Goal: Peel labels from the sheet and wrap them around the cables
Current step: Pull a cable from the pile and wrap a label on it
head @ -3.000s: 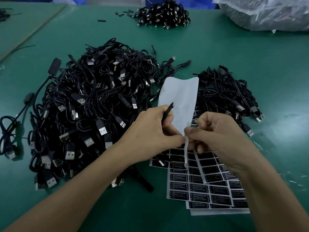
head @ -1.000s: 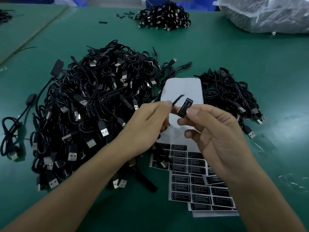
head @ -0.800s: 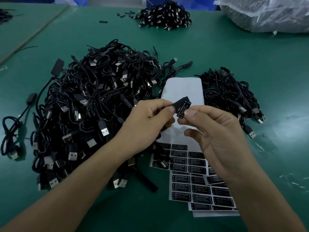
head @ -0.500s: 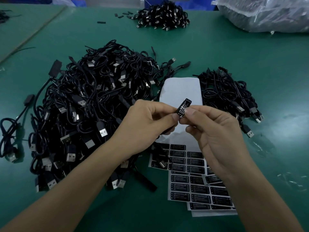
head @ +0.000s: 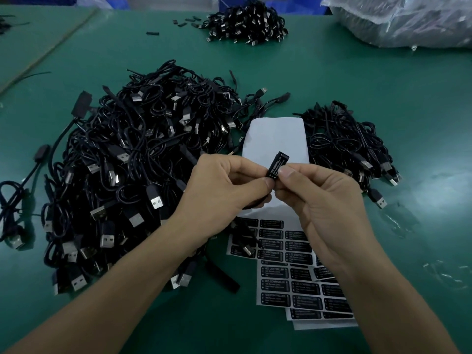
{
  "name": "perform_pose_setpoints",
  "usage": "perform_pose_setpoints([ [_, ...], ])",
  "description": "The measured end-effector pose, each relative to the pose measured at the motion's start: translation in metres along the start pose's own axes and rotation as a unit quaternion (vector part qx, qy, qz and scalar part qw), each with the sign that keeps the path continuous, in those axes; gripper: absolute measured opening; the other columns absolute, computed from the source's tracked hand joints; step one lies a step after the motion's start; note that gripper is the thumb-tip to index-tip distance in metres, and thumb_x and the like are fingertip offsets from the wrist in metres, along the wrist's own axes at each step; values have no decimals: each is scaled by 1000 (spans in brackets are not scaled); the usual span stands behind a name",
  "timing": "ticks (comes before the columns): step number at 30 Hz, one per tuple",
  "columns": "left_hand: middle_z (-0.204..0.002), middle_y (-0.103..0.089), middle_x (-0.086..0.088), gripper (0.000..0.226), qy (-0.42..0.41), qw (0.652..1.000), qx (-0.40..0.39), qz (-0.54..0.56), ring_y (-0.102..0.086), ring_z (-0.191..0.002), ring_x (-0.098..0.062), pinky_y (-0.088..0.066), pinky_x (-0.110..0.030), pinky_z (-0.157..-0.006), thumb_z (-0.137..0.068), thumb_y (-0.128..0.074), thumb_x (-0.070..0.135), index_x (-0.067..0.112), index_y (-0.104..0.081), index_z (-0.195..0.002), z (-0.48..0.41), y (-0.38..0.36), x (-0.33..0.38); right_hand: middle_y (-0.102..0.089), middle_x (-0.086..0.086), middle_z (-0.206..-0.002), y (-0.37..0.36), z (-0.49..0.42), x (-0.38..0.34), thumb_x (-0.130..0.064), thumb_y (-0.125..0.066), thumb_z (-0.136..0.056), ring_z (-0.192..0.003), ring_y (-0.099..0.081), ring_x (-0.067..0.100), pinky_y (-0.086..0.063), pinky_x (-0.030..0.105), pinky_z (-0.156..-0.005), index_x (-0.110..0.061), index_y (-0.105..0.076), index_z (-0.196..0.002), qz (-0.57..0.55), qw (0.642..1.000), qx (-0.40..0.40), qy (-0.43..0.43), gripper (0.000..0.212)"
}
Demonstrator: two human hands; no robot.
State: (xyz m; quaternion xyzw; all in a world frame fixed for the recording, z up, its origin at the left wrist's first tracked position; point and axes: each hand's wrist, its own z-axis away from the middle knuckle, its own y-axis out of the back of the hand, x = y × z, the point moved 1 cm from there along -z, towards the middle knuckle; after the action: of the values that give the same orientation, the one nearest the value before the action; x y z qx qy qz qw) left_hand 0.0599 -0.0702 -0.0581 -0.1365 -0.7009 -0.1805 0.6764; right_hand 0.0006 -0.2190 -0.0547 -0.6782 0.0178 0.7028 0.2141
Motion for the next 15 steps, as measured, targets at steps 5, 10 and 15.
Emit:
perform_pose_setpoints([
  [5,-74,-77,-10,9,1,1000,-16,5,-74,-66,-20,-60,-24,-66,-82,-79,4,10,-78,-89,0,2,1,-74,5,-74,0,-1,2,-9,-72,-86,-70,-68,14,-55,21,-73,-17,-81,-76,29,999,15,18,15],
  [10,-74,-77,-10,10,2,1000,-20,9,-74,-67,-21,-61,-24,-67,-81,-80,3,9,-77,-88,1,4,1,-74,4,-73,-1,-1,4,-10,-73,-87,-68,-68,12,-55,21,-72,-19,-80,-77,54,997,31,34,15],
  [15,-75,-77,-10,10,5,1000,-22,12,-75,-68,-21,-61,-25,-68,-81,-80,4,9,-77,-88,1,3,2,-74,4,-72,-2,0,4,-10,-74,-87,-67,-67,11,-55,20,-70,-19,-80,-77,61,996,39,48,14],
])
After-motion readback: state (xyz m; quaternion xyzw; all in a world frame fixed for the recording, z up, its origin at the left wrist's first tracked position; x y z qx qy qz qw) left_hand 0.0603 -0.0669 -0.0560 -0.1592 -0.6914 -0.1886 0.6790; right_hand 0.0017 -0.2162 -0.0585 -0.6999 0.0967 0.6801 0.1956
